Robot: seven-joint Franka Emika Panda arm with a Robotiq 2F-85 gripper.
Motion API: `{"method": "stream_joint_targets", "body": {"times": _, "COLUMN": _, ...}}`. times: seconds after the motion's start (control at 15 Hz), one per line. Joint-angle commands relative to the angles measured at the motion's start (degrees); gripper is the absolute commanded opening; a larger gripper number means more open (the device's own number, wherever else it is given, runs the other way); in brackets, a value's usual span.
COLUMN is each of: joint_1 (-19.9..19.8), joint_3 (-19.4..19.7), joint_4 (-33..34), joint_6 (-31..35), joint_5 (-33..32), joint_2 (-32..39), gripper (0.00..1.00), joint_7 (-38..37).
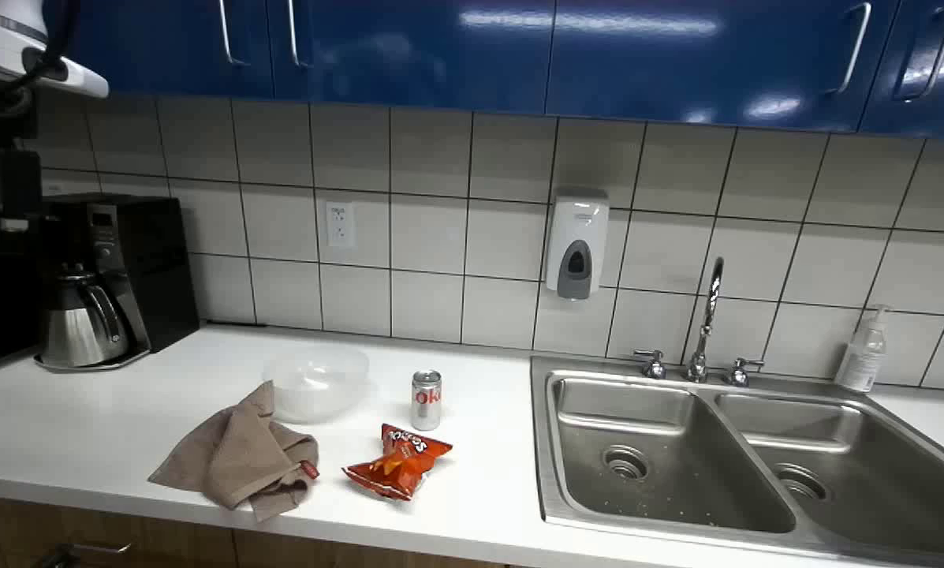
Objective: Put the snack pack in the bowl
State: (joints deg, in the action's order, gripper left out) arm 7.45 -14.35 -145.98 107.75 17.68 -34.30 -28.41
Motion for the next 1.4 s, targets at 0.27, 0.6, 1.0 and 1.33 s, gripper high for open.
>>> {"method": "stream_joint_targets", "body": {"times": 0.27, "joint_1": -0.3, "joint_3": -0.7, "joint_4": -1.6, "joint_6": 1.2, "joint_5": 0.0, "joint_2": -1.1, "gripper": 1.0, "joint_7": -0.6}}
{"method": "stream_joint_targets", "body": {"times": 0.6, "joint_1": -0.6, "joint_3": -0.1, "joint_4": -5.5, "joint_6": 3.5, "joint_5": -0.9, "joint_2": -2.4, "gripper": 1.0, "joint_7": 0.7}}
{"method": "stream_joint_targets", "body": {"times": 1.0, "joint_1": -1.7, "joint_3": 1.5, "joint_4": -10.5, "joint_6": 7.4, "joint_5": -4.3, "joint_2": -2.9, "gripper": 1.0, "joint_7": 2.7}}
{"method": "stream_joint_targets", "body": {"times": 1.33, "joint_1": -3.5, "joint_3": 4.2, "joint_4": -14.9, "joint_6": 14.8, "joint_5": -9.1, "joint_2": -1.8, "gripper": 1.0, "joint_7": 6.1}}
